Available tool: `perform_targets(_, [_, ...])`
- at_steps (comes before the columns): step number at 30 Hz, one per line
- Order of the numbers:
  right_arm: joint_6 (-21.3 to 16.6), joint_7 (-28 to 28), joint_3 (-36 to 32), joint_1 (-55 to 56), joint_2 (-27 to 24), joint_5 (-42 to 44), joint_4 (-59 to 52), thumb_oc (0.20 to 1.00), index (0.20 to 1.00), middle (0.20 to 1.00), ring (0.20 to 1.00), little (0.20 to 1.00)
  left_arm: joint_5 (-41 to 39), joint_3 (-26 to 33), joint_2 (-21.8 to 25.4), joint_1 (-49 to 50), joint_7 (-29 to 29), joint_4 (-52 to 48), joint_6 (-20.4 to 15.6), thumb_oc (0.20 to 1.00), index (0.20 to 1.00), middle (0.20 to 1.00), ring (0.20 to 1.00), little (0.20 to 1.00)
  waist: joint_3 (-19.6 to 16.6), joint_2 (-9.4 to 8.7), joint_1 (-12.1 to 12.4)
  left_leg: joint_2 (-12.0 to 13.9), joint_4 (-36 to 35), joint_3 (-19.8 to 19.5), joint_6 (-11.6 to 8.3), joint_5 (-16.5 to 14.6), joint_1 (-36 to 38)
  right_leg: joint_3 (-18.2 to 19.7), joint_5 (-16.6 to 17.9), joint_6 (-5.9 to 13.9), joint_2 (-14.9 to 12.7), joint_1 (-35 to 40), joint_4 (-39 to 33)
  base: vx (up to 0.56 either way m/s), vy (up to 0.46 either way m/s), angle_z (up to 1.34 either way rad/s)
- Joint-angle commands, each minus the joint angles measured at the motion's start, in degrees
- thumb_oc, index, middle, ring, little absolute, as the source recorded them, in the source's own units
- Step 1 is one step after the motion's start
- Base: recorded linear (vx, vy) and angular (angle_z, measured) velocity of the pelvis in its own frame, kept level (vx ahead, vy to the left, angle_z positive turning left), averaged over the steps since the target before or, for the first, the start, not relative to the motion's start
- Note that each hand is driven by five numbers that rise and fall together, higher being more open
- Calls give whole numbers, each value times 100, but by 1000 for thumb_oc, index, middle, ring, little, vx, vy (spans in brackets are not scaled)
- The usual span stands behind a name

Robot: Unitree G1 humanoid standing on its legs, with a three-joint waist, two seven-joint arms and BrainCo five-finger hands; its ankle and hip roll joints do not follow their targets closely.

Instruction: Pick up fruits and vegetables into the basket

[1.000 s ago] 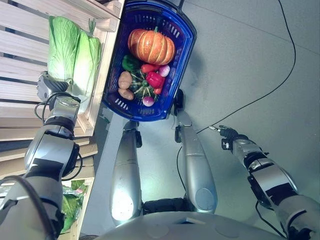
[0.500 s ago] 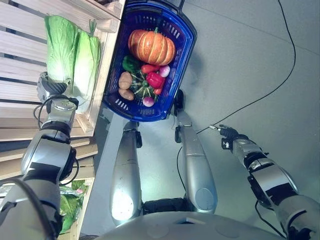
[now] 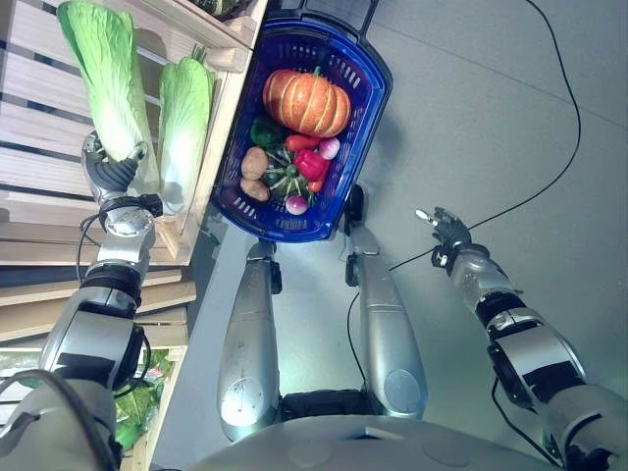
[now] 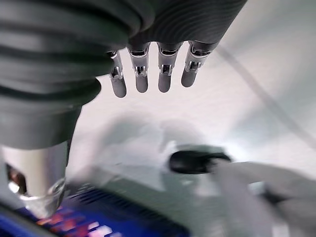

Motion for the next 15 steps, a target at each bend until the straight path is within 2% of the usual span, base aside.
perform_targets(1, [-309, -297, -145, 344, -339, 226, -509, 1000, 1000, 1000, 1000, 1000, 478, 292, -303, 21, 164, -502, -450, 200, 200, 200, 200, 200, -147, 321, 15, -269, -653, -43, 73, 339, 65, -512, -959, -108, 377, 383, 487, 0, 0, 0])
perform_targets(9, [-533, -684, -210, 478, -321, 254, -1831, 1000, 1000, 1000, 1000, 1000, 1364, 29, -279, 76, 261, -1343, -458, 200, 200, 200, 200, 200, -147, 329, -11, -259, -709, -2, 70, 339, 109, -513, -936, -87, 381, 401, 473, 0, 0, 0])
perform_targets(15, [-839, -595, -217, 692, -275, 176, -2701, 1000, 1000, 1000, 1000, 1000, 1959, -209, -156, 174, 149, -2028, -505, 200, 200, 200, 200, 200, -147, 361, -49, -263, -780, 18, 72, 366, 136, -511, -898, -60, 372, 410, 428, 0, 0, 0])
